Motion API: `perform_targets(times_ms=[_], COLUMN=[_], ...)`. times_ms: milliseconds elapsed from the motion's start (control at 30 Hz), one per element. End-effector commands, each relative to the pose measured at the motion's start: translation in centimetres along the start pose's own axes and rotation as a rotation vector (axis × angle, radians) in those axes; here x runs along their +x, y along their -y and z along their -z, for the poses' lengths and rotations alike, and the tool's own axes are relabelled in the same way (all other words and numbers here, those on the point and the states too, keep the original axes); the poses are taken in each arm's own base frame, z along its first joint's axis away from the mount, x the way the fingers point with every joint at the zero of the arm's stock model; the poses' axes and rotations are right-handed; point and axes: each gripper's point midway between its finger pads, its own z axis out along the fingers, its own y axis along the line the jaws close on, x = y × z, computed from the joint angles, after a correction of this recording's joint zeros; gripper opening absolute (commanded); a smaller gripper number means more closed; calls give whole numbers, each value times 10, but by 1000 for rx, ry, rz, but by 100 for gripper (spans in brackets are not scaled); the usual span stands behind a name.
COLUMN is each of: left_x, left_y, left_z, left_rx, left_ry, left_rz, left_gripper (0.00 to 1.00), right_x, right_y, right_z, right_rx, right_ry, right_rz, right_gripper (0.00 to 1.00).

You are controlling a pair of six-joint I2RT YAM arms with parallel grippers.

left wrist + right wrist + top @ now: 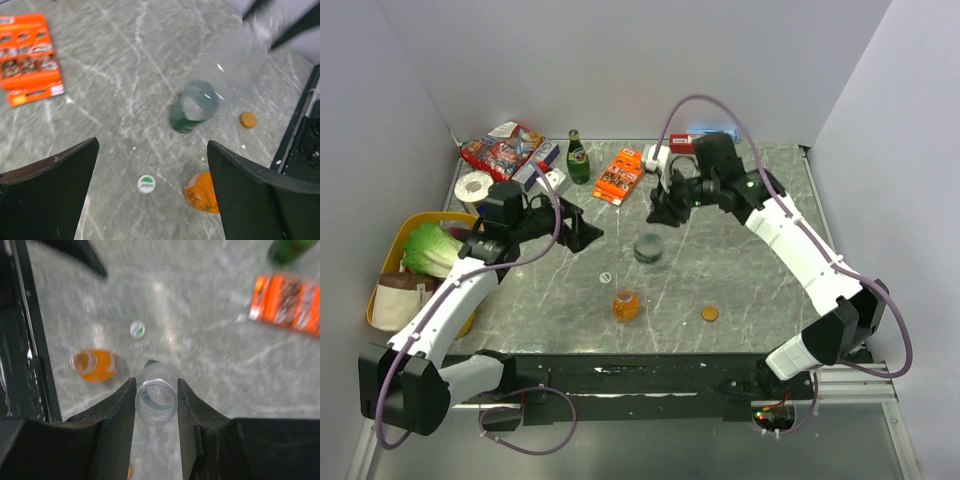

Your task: Screw on the bottle caps

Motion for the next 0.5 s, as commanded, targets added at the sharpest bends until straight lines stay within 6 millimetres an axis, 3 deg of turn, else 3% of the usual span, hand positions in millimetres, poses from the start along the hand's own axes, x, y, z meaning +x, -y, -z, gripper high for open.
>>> perform_targets(times_ms=[0,167,467], left_x=[-20,-23,-19], left_y=[24,39,54], left_z=[-13,-25,-41], left_rx=[108,153,236], left_ry=[68,90,100], left_rz=[-111,-139,-206], left_gripper=[96,96,96], right_x=[-58,-75,-97], right_y=[-10,-21,-18], right_z=[20,24,33], right_rx=[-57,-115,-93], right_ry=[146,204,261], right_rz=[80,82,67], right_gripper=[0,0,0])
